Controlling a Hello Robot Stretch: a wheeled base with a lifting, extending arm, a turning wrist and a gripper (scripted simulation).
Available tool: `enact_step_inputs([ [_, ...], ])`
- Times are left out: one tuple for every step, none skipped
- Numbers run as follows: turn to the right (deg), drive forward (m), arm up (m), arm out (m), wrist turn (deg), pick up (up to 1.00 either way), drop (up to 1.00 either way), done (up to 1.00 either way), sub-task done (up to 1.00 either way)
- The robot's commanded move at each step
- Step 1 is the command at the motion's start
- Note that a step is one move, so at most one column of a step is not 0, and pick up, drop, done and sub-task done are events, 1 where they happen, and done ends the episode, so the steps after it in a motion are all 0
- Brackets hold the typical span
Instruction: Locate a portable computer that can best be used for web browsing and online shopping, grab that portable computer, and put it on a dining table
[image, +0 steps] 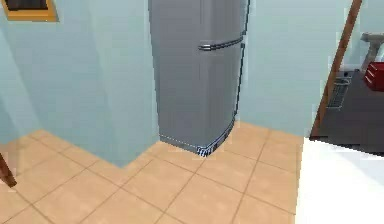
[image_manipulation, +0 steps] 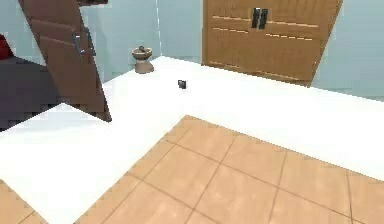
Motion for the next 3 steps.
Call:
enact_step_inputs([
  [-45.0,0.00,0.00,0.00,0.0,0.00,0.00,0.00,0.00],
  [-21.0,0.00,0.00,0.00,0.0,0.00,0.00,0.00,0.00],
  [0.0,1.00,0.00,0.00,0.0,0.00,0.00,0.00,0.00],
])
